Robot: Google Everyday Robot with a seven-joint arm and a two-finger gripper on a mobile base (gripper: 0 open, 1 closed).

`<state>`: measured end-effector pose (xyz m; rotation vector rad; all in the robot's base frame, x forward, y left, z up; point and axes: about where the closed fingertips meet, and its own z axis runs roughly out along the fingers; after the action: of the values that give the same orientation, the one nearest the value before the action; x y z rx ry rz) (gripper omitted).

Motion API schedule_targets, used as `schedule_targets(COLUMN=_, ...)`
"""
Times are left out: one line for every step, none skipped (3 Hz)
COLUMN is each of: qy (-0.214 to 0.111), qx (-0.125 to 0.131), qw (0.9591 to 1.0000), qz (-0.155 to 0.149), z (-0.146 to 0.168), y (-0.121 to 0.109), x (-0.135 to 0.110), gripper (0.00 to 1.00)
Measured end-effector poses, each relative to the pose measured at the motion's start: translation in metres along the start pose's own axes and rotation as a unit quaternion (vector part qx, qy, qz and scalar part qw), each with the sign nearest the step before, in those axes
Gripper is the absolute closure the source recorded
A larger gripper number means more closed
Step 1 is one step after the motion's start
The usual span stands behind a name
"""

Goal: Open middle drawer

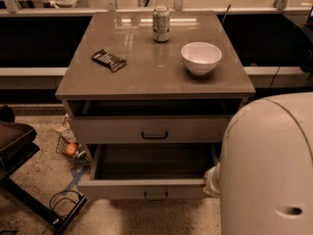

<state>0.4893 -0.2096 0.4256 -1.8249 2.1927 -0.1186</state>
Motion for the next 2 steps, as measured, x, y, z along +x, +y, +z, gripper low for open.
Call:
schedule_targets(qy=0.000, qx=0.000, qw=1.0000, qz=0.000, z=-0.004, y=-0.001, x=-0.001, gripper=1.00)
schedule_targets(qy=0.010, qx=-0.011, qw=0.9998, qz=0.016, z=-0.011, y=0.017, x=0.007, gripper=1.00)
